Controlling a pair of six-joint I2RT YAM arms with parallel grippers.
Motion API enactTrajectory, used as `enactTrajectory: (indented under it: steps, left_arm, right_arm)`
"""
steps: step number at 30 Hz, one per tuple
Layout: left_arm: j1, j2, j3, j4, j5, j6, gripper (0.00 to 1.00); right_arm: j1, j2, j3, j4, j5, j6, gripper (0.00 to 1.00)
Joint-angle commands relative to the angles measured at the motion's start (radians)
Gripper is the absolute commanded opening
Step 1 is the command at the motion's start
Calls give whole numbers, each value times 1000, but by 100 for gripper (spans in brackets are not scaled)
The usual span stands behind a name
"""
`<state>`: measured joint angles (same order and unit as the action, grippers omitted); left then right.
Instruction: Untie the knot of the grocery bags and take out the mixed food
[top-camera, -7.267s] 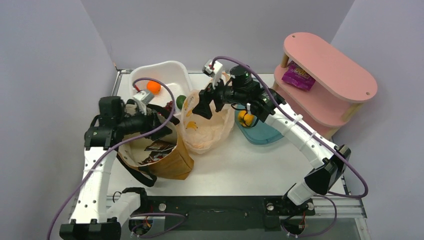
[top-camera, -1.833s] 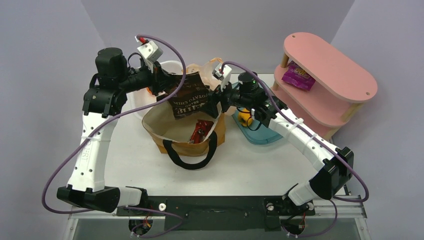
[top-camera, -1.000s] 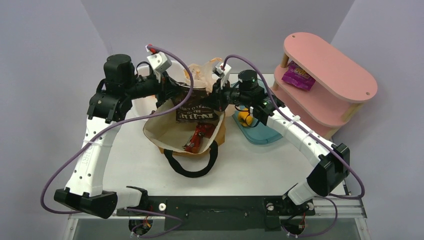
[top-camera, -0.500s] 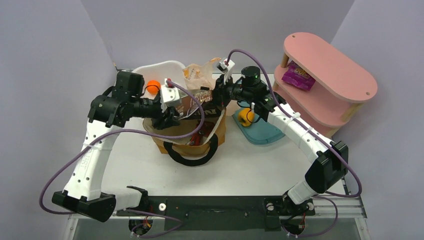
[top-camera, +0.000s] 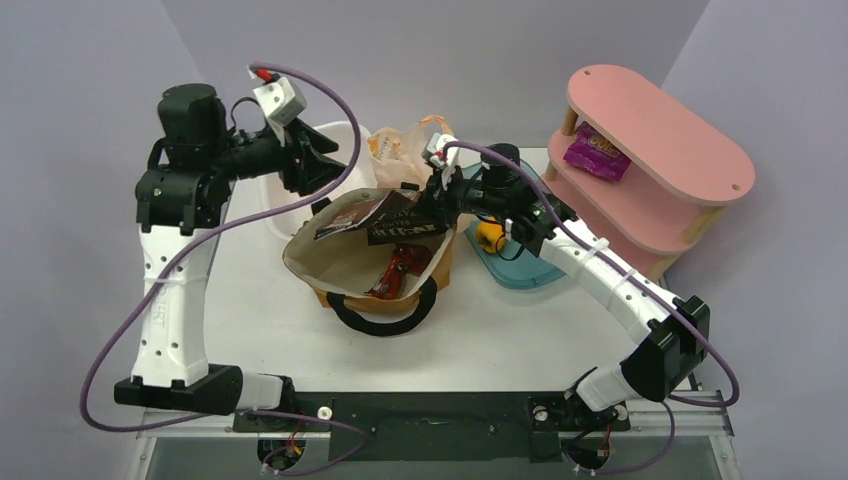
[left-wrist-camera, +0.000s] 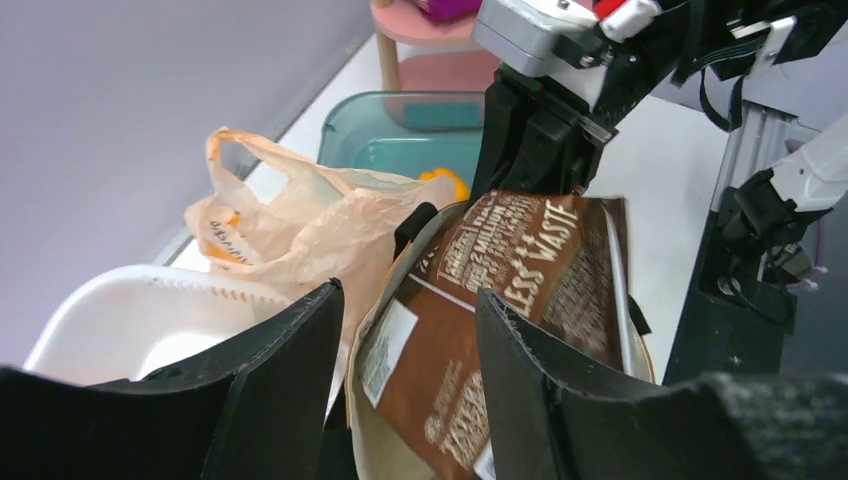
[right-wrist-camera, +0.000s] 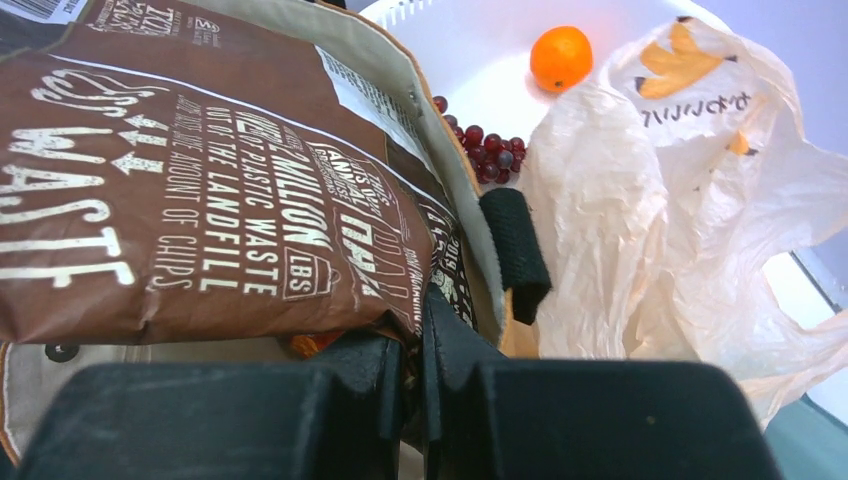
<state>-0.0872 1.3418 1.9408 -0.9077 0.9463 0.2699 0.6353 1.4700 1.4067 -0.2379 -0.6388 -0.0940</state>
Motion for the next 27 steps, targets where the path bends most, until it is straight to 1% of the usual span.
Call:
enactTrajectory:
  steps: [1,2,4,5,6,7,9,10,13,18,22,24,27]
  left_arm:
    - [-127,75,7,-38,-90,62,49]
    - [-190,75,-11,-65,-112,83,49]
    - [-261,64,-98,-73,-151,134,50]
    - [-274,56,-179,-43,-167,150,50]
    - [-285,41,-222,-20,-172,154,50]
    - [-285,30,-295,37,-182,152,50]
    - [-274,-2,-389,137,-191,141,50]
    - [-273,-21,-430,158,-185,158,50]
    - [-288,-44,-485,205,-157,201,51]
    - [-299,-60,-580,313,-224,200,55]
    - [-305,-104,-654,420,-228,235,56]
    - [-327,-118,-683,458,-272,250,56]
    - [-322,-138,-713,514,-337,232,57]
  right_arm:
    - [22,-60,0,51,11,-114,0]
    - [24,-60,1,52,8,-113,0]
    - [27,-59,12,51,2,-103,0]
    - [29,-59,19,52,-2,-99,0]
    - [32,-59,23,52,-12,-92,0]
    - [32,-61,28,52,-18,-87,0]
    - [34,-66,32,51,-41,-67,0]
    - [34,-71,31,52,-46,-63,0]
    - [33,-72,29,58,-72,-29,0]
    - [31,-65,36,94,-137,33,0]
    - [30,-62,40,116,-189,84,0]
    - [33,-61,44,126,-216,93,0]
    - [33,-61,50,123,-245,120,0]
